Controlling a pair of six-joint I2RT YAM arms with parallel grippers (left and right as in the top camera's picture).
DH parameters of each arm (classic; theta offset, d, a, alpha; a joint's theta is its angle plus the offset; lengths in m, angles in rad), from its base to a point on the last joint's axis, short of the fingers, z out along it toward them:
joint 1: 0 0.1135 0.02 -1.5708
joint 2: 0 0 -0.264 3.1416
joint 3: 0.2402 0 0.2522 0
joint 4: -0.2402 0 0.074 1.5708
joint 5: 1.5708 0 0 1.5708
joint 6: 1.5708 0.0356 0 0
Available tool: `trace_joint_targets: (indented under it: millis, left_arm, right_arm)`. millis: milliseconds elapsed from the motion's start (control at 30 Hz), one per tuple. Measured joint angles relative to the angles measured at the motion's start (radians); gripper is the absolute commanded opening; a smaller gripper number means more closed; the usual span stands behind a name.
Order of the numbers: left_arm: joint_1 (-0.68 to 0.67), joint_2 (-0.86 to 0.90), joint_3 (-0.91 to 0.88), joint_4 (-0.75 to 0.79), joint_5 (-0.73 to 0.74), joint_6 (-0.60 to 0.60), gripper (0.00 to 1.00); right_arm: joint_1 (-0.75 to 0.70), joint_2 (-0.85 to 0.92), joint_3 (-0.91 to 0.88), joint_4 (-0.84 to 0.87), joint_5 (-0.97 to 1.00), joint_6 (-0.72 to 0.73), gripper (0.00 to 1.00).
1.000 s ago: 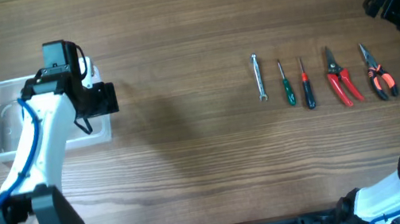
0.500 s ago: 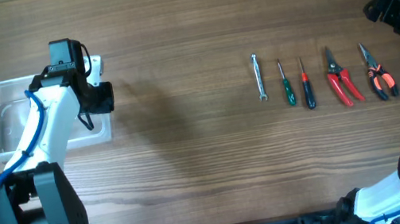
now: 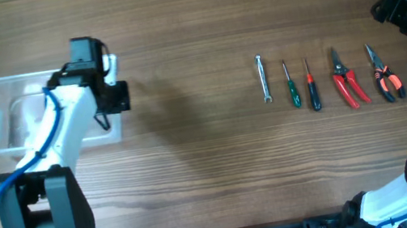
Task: Pack container
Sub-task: 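Grip the container wall and drag it rightward toward the tools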
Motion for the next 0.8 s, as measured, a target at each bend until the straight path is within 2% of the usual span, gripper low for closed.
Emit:
trace_joint_targets:
  millis: [100,200,567,733,800]
  left_arm:
    - [-0.074,0.0,0.0,0.0,0.001,-0.012,0.04]
    - [-0.142,0.0,0.0,0.001,-0.001,-0.074,0.04]
    - [-0.371,0.0,0.0,0.014,-0.023,-0.473,0.05]
    - [-0.444,0.0,0.0,0.074,-0.024,-0.568,0.11]
    - [-0.488,0.0,0.0,0.144,-0.011,-0.605,0.11]
  right_arm:
    - [0.0,0.0,0.0,0.0,0.0,0.0,0.85]
    - [0.0,0.0,0.0,0.0,0.0,0.0,0.85]
    - [0.0,0.0,0.0,0.0,0.0,0.0,0.85]
    - [0.0,0.0,0.0,0.0,0.0,0.0,0.85]
    - [0.0,0.0,0.0,0.0,0.0,0.0,0.85]
